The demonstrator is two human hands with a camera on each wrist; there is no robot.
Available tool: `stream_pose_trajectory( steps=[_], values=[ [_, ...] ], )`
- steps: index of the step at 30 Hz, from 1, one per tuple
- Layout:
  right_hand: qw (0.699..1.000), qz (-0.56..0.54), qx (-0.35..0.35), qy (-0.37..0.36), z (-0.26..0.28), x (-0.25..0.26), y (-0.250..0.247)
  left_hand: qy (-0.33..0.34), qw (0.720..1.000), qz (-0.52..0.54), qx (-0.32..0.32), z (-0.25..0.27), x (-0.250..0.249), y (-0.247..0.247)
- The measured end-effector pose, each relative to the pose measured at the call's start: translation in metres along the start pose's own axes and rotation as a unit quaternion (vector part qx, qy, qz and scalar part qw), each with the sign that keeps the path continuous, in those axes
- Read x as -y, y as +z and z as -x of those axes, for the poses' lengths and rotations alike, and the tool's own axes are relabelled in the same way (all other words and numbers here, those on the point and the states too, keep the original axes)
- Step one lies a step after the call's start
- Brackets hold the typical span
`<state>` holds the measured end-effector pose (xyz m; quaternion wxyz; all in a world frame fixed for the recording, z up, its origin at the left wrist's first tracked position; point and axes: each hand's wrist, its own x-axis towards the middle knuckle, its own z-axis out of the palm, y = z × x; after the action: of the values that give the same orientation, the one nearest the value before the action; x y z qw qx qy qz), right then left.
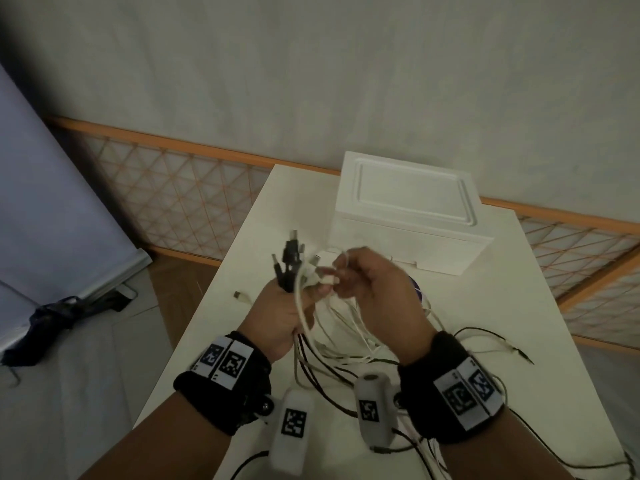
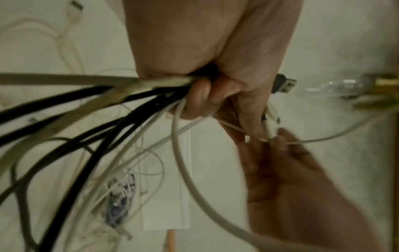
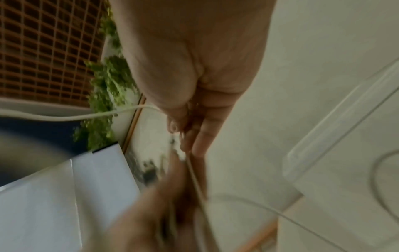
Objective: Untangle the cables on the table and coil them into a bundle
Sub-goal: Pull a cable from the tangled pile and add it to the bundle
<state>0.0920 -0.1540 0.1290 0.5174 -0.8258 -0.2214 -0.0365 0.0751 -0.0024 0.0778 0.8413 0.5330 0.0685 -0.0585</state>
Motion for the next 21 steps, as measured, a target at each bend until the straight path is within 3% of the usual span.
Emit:
stream_pose_trajectory(
  steps=[3,6,9,11,14,16,18,21],
  values=[
    [0.991,-0.007,-0.112,-0.071,-0.010,0.023,-0.019,-0.043,0.989,-0.139,0.008,0.000,0.009,0.002],
    [0.975,-0.036,-0.177,-0.127,-0.015,0.035,-0.033,-0.044,0.973,-0.224,-0.021,-0.007,0.014,0.000],
    [0.954,-0.135,-0.224,-0.144,-0.009,0.048,-0.040,-0.038,0.961,-0.267,-0.068,-0.013,0.016,-0.011],
    [0.944,-0.192,-0.231,-0.139,-0.007,0.051,-0.041,-0.043,0.965,-0.241,-0.095,-0.015,0.016,-0.016],
    [0.965,-0.181,-0.184,-0.054,-0.011,0.030,-0.029,-0.041,0.986,-0.124,-0.103,-0.015,0.012,-0.011],
    [0.995,-0.058,-0.058,0.052,-0.010,0.002,-0.011,-0.014,0.995,-0.056,-0.086,-0.016,0.009,-0.005],
    [0.992,0.079,0.048,0.082,-0.006,-0.020,0.008,0.004,0.998,-0.030,-0.060,-0.015,0.005,0.001],
    [0.994,0.020,0.055,0.093,-0.003,-0.029,0.023,0.029,0.999,-0.023,-0.025,-0.009,0.001,0.007]
  ],
)
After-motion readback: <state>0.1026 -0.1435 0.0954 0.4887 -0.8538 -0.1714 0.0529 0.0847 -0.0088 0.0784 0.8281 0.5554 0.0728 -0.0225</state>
